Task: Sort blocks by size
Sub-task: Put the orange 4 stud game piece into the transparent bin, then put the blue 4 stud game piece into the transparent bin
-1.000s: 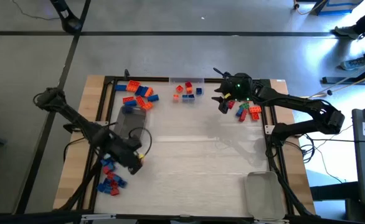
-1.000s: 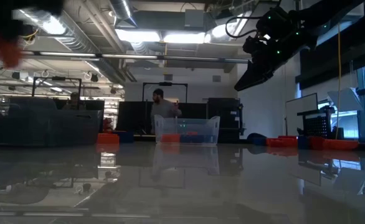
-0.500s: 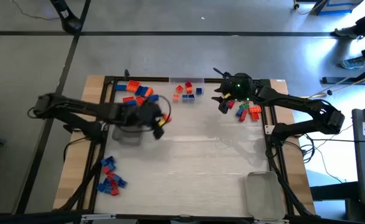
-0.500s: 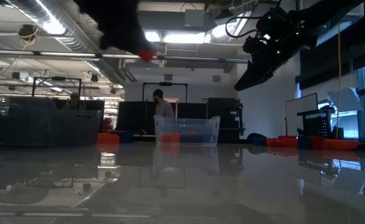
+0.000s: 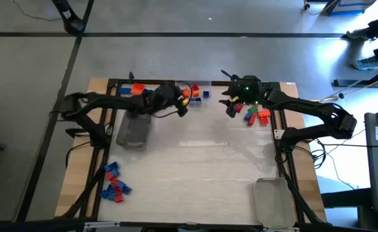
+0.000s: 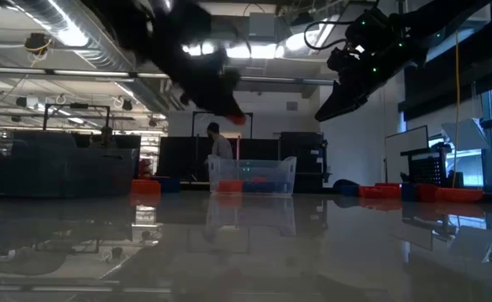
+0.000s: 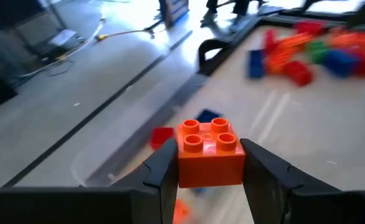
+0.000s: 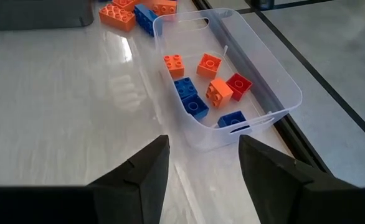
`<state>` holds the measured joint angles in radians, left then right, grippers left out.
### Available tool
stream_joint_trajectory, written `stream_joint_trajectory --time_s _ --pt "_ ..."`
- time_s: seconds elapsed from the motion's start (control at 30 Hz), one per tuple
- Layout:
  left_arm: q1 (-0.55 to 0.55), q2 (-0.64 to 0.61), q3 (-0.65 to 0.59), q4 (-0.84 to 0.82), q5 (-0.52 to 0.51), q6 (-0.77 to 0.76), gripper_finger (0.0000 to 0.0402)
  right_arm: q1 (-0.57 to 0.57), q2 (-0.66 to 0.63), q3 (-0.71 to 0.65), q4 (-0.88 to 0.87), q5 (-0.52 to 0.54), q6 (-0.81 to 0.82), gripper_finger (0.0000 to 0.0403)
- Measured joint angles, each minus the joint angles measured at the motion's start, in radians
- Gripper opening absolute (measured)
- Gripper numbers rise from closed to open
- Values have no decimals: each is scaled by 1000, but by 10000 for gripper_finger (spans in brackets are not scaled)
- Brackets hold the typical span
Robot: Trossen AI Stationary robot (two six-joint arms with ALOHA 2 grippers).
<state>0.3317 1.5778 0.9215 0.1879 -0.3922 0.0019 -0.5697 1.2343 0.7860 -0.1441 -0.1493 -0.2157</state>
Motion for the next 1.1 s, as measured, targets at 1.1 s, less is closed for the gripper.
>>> stream_joint_trajectory --time_s 1.1 --pt "57 10 0 44 52 11 219 0 0 0 16 8 -2 193"
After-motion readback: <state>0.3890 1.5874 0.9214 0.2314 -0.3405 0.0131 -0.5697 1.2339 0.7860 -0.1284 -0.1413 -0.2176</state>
